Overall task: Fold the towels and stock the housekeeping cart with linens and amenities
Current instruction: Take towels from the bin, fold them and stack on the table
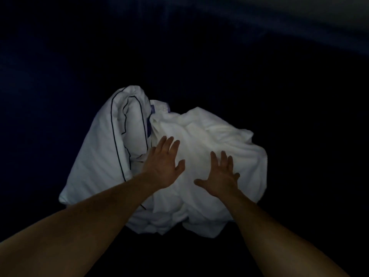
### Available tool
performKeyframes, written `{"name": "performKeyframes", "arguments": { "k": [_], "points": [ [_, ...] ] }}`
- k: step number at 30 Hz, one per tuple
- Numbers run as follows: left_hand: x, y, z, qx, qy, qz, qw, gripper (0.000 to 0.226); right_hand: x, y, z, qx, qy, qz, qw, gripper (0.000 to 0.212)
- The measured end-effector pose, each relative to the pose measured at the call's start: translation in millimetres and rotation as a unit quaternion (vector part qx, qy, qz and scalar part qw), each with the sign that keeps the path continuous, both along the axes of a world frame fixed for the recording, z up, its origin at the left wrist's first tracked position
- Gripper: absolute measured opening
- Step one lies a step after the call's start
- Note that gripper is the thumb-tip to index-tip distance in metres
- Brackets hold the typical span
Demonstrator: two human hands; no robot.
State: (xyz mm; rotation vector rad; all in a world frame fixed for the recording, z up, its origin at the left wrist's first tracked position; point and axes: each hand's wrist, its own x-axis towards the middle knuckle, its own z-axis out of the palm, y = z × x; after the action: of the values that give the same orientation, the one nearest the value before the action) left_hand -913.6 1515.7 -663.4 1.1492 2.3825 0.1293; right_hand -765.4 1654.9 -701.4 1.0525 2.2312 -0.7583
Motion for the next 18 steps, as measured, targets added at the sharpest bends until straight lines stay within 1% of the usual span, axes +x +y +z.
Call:
{"name": "performKeyframes", "arguments": {
  "k": [2,4,5,6,7,8,9,11,14,16,18],
  "points": [
    [-1.4,0.4,-22.4,-0.005,-0.009,-0.011,1.000,0.074,-6.8,-5.0,-20.0,0.007,-0.022,-0.012,1.000,0.129],
    [-2.0,-0.5,-38.5,-0.004,-0.013,-0.023,1.000,0.073,-9.0,-10.4,-32.6,0.045,-0.041,-0.009,0.998,0.125],
    [-2.2,-0.3,-43.2,0.000,-0.019,-0.025,1.000,0.075,-8.3,-12.4,-37.2,0.084,-0.040,0.005,0.996,0.116],
    [-2.2,0.0,-46.1,0.007,-0.025,-0.025,0.999,0.077,-7.0,-13.5,-41.4,0.124,-0.031,0.021,0.992,0.102],
    [-2.2,0.5,-48.1,0.015,-0.027,-0.026,0.999,0.077,-5.3,-13.1,-44.5,0.148,-0.018,0.033,0.988,0.085],
    [-2.1,1.7,-49.1,0.023,-0.028,-0.029,0.999,0.077,-3.6,-10.9,-45.4,0.152,-0.007,0.041,0.988,0.071],
    [-1.9,3.6,-48.9,0.026,-0.031,-0.031,0.999,0.076,-2.0,-7.3,-43.5,0.144,-0.001,0.046,0.989,0.065],
    [-1.7,7.9,-44.6,0.019,-0.038,-0.041,0.998,0.084,0.6,2.5,-32.1,0.107,0.011,0.050,0.993,0.060],
    [1.3,14.4,-27.7,0.004,-0.037,-0.080,0.996,0.108,7.6,13.4,-1.5,0.052,0.079,0.023,0.995,0.043],
    [6.3,21.1,-9.7,0.002,-0.039,-0.090,0.995,0.123,18.6,16.1,25.8,0.051,0.125,0.003,0.991,0.036],
    [12.4,29.8,12.0,0.001,-0.049,-0.085,0.995,0.133,32.8,16.4,55.8,0.052,0.173,-0.027,0.983,0.031]
  ]
}}
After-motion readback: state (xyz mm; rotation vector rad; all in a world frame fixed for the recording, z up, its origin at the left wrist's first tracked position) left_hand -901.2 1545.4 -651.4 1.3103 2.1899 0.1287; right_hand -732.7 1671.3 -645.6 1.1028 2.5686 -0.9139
